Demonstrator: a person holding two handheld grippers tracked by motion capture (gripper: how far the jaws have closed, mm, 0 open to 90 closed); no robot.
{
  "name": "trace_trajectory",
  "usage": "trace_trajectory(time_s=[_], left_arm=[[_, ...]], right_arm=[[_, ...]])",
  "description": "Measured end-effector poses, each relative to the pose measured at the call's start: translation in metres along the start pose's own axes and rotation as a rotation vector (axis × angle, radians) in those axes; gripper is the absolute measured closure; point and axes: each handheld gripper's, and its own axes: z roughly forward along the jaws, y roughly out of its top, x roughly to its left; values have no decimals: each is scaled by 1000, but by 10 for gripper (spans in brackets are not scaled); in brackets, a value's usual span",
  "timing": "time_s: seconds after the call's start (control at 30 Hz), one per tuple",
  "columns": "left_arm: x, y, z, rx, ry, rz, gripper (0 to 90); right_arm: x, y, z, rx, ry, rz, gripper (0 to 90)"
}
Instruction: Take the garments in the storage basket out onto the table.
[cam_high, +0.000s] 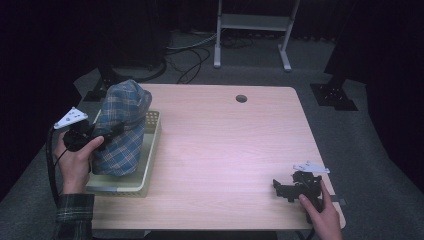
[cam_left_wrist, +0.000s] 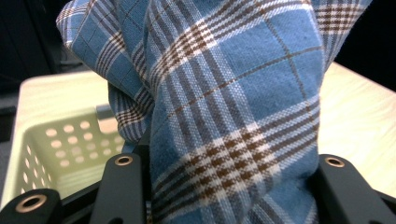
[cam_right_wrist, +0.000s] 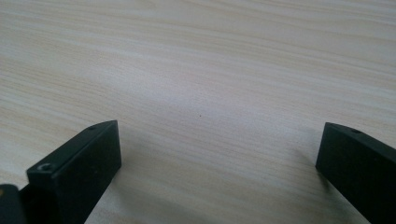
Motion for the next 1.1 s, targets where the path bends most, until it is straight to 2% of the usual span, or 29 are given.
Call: trace_trajectory(time_s=[0.23, 0.57, 1.1], left_arm=[[-3, 3, -4, -116, -38, 19, 491], [-17, 16, -10, -179, -70, 22, 490], [-45, 39, -10, -184, -67, 28, 487]], right_arm=[[0, 0, 0, -1, 0, -1, 0], [0, 0, 0, -1, 0, 0, 0], [0, 0, 0, 0, 0, 0, 0]])
